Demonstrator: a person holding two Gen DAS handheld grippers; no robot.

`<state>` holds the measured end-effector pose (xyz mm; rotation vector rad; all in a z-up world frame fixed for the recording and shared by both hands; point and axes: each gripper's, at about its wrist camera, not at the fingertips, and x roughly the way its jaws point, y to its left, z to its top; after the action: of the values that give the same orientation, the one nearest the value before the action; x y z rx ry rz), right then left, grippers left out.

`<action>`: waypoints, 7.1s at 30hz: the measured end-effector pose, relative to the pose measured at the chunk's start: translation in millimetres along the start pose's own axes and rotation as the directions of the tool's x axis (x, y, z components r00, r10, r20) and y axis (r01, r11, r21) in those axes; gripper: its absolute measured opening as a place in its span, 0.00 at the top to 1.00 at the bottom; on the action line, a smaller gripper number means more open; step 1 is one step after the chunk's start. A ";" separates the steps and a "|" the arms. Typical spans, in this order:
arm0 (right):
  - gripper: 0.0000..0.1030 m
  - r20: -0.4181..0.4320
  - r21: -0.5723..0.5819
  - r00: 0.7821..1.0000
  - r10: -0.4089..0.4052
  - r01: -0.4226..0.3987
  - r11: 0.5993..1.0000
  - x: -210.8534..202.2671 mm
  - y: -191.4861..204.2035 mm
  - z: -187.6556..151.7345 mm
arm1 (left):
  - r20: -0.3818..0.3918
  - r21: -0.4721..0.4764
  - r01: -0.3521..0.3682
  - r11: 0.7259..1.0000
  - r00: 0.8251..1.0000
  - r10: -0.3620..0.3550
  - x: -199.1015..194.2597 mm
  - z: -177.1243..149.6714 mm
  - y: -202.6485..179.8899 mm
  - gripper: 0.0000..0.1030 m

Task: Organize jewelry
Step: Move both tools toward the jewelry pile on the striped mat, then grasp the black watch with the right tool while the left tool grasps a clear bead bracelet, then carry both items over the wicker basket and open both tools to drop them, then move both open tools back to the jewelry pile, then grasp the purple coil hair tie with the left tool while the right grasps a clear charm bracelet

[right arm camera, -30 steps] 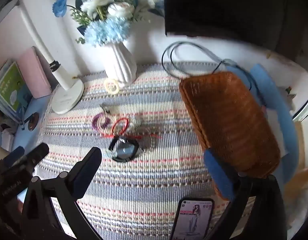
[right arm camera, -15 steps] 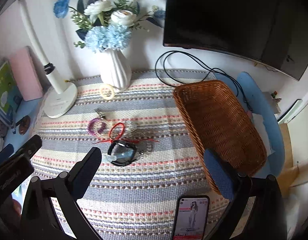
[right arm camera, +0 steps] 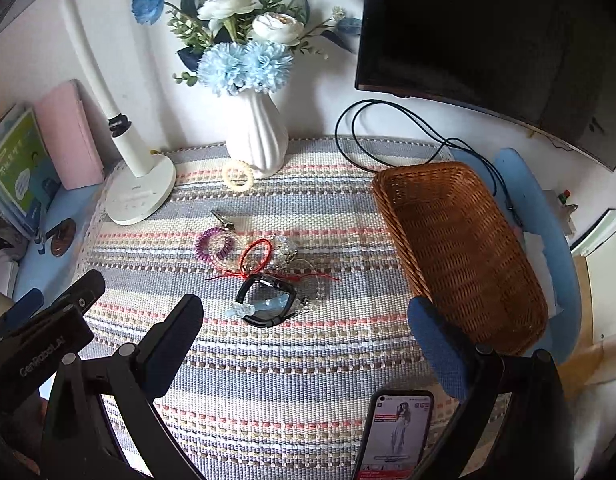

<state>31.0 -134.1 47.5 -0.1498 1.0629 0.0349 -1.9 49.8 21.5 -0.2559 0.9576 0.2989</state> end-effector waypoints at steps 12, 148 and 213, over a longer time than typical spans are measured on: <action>0.00 -0.042 0.002 0.983 0.177 -0.177 0.984 3.4 -18.5 -3.4 | -0.055 0.094 0.008 0.996 0.999 -0.003 -1.7 4.6 -20.7 0.01; 0.77 0.006 0.540 0.991 -0.136 0.111 0.834 103.0 -241.0 -51.3 | -0.390 0.529 0.579 0.620 0.815 -0.428 153.9 -49.8 -375.7 0.92; 0.41 -0.123 -0.014 0.937 0.328 -0.332 0.943 178.4 -26.6 12.1 | -0.052 0.072 0.170 0.983 0.985 -0.167 186.7 0.3 -57.0 0.90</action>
<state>131.0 -166.5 -99.6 -0.0022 1.1984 0.3519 119.7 22.4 -128.6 -0.2735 0.9833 0.1013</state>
